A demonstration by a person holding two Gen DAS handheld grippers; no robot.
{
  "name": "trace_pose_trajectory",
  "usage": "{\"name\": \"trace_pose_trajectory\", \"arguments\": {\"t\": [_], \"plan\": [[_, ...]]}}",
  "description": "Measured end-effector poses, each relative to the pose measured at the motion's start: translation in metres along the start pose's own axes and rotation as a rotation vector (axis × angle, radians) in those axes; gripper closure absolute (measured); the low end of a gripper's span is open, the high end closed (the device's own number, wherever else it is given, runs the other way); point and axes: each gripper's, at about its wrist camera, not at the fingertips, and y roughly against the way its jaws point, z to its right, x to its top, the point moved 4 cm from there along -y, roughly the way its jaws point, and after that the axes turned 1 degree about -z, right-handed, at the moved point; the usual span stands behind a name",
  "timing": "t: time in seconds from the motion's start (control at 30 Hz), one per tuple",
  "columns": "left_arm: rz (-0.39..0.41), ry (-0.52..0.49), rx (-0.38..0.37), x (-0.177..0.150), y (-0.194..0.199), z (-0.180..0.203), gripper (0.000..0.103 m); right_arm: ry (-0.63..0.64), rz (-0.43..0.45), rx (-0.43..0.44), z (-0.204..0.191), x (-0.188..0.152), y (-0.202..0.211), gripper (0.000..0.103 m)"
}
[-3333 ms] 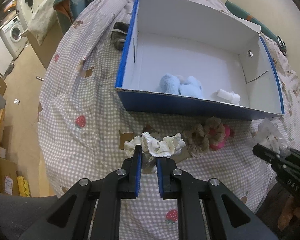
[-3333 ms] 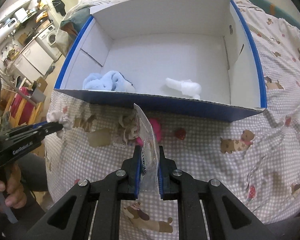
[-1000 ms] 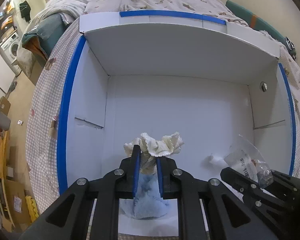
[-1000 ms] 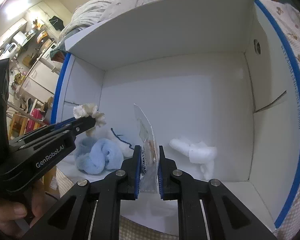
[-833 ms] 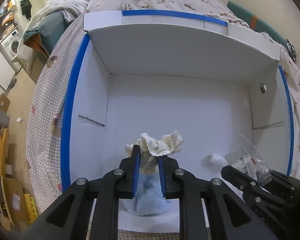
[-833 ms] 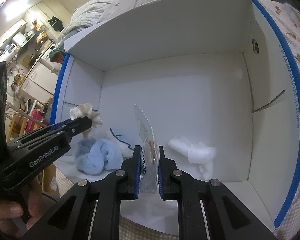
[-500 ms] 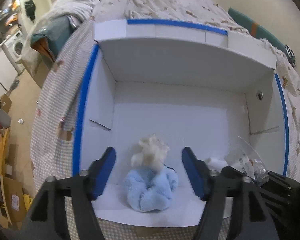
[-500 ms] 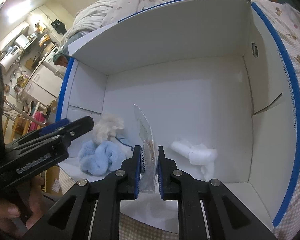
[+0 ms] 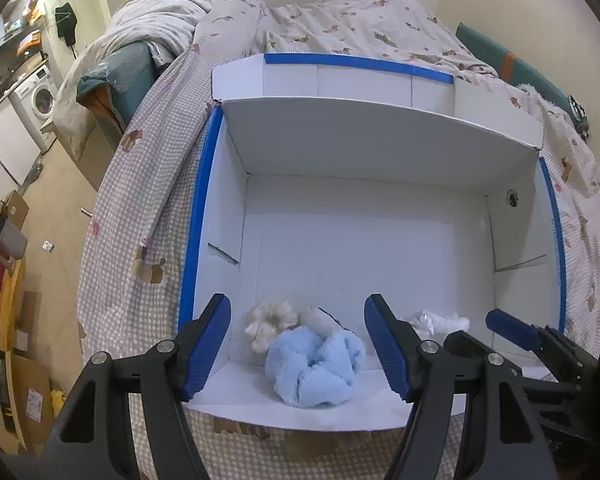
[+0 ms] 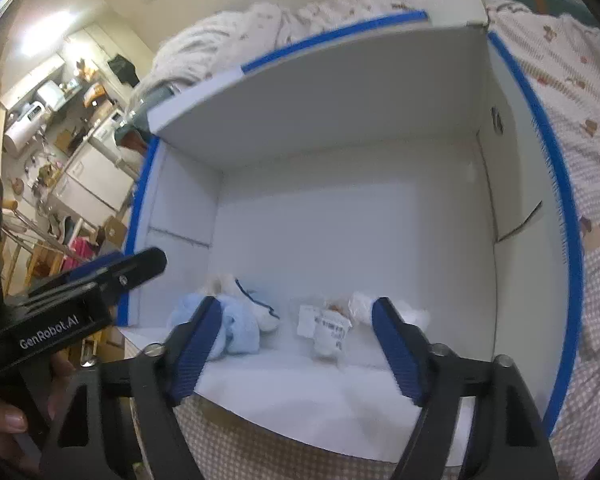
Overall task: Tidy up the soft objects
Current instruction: 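Open both tools to release the scrunchie and packet into the box, then withdraw both tools from the box toward the items on the bed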
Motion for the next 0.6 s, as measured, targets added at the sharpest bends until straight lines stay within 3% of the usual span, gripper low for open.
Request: {"name": "trace_pose_trajectory", "arguments": {"t": [0.6], "plan": [[0.024, 0.007, 0.012, -0.035, 0.041, -0.035, 0.037, 0.049, 0.048, -0.042, -0.012, -0.021, 0.04, 0.017]]}}
